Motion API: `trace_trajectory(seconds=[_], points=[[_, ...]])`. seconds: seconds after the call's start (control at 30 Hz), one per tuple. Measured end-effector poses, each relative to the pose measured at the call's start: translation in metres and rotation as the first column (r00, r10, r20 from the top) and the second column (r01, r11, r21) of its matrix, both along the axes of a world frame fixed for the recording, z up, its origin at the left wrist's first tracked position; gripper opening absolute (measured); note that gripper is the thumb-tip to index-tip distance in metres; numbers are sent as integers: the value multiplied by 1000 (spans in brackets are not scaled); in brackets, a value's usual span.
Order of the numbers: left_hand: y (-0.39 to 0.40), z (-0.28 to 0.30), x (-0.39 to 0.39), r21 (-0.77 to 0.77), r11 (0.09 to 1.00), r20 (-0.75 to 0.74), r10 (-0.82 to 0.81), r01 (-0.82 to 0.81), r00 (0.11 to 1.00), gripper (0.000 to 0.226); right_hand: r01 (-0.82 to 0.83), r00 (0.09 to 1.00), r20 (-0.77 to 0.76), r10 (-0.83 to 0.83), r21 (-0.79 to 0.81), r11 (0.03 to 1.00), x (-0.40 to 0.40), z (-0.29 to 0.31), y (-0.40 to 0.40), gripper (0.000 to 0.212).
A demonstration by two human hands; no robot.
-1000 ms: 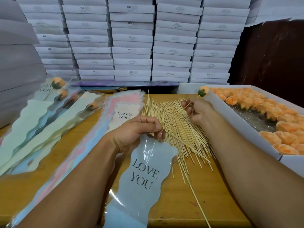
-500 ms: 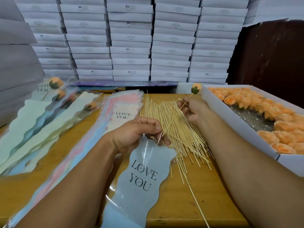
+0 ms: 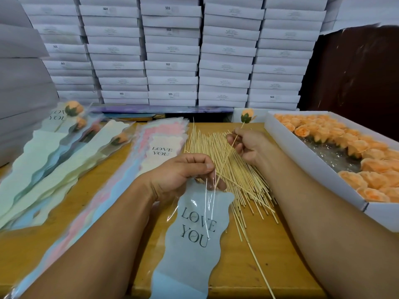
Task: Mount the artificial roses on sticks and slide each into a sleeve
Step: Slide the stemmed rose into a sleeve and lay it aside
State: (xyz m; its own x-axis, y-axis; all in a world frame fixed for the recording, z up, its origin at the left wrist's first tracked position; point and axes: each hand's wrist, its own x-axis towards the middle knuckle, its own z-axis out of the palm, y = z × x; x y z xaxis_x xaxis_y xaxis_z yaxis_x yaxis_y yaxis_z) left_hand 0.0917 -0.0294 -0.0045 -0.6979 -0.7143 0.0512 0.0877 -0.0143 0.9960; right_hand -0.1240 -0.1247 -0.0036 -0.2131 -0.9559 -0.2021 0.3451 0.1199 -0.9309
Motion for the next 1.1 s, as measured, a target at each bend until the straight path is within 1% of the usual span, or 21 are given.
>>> trace_trajectory(seconds=[0.13,0.23,0.33,0.5,0.63,0.8,0.97,1.03,1.1], points=[[-2,-2,-1,-16,1000,-14,25,-25,1000,21,-45,998,-32,45,-1,999,8,1,6,11],[-5,-3,-1,-16,992,-32,123,-124,992,15,-90,993,-78,91,10,996,13,2,10,11],[-8,-2,-2,-65,967,-23,245,-246,969,15,-123,989,-84,124,23,992,15,5,13,10],[-10,-1,-3,-116,927,-42,354,-357,934,25,-138,989,-53,139,36,990,11,7,19,11],[-11,-1,-3,-134,894,-39,427,-428,904,26,-187,978,-80,190,47,981,12,8,26,13],[-12,-3,-2,-158,883,-11,446,-442,895,26,-292,938,-174,299,65,954,19,11,32,19],[-12,-2,-3,-192,841,-11,513,-505,858,28,-367,889,-271,370,61,928,21,15,36,21],[-12,-2,-3,-157,832,-31,535,-533,844,26,-410,864,-299,406,53,911,22,16,38,20],[-14,-2,-2,-123,821,-41,557,-557,830,24,-452,844,-301,443,44,891,25,17,40,14]])
